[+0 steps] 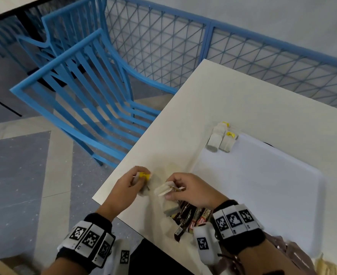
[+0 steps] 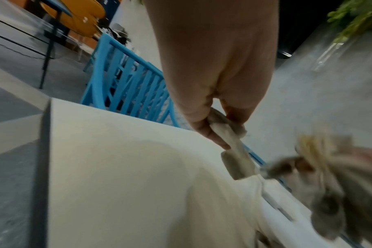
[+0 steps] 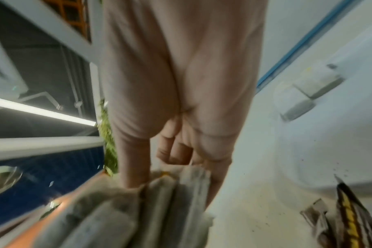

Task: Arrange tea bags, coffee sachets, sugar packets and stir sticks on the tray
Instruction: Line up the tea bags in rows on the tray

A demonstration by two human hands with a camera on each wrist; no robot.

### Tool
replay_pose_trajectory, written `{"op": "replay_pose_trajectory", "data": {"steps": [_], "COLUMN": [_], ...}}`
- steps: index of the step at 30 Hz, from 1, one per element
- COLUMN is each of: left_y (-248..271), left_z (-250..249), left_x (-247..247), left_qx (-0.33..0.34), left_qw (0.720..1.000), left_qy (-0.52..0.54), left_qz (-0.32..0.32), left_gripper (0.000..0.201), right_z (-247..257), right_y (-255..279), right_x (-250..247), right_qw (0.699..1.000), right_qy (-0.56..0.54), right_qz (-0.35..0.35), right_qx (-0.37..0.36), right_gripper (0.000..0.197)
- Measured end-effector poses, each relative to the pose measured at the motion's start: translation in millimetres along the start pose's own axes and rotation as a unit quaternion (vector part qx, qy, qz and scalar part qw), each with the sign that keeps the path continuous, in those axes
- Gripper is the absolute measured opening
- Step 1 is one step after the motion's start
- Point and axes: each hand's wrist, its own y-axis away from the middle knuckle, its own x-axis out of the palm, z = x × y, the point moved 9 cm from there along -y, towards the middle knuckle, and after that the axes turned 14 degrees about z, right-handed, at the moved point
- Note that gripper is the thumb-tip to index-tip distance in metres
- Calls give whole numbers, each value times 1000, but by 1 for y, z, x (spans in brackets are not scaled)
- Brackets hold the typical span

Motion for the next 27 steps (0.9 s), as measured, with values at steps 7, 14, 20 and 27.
{"op": "replay_pose_trajectory", "data": {"steps": [7, 14, 20, 27], "left_y": [-13, -17, -22, -29], "left_z": [-35, -52, -62, -85], "left_x": [51, 103, 145, 167], "left_qx": [35, 16, -16, 32], "left_qw": [991, 963, 939, 910], "left_qy": [87, 167, 250, 331], "left_qz": [93, 210, 236, 249], "left_gripper": [27, 35, 29, 24], "right_z": [0, -13, -21, -29], "right_y": [25, 52, 74, 93], "right_x": [-9, -32, -46, -62], "right_qw": [978, 939, 920, 888], "right_qy": [-200, -324, -363, -418], "right_qz": [7, -28, -52, -56], "right_qx": [-64, -109, -140, -183], "right_gripper": [17, 13, 14, 31]}}
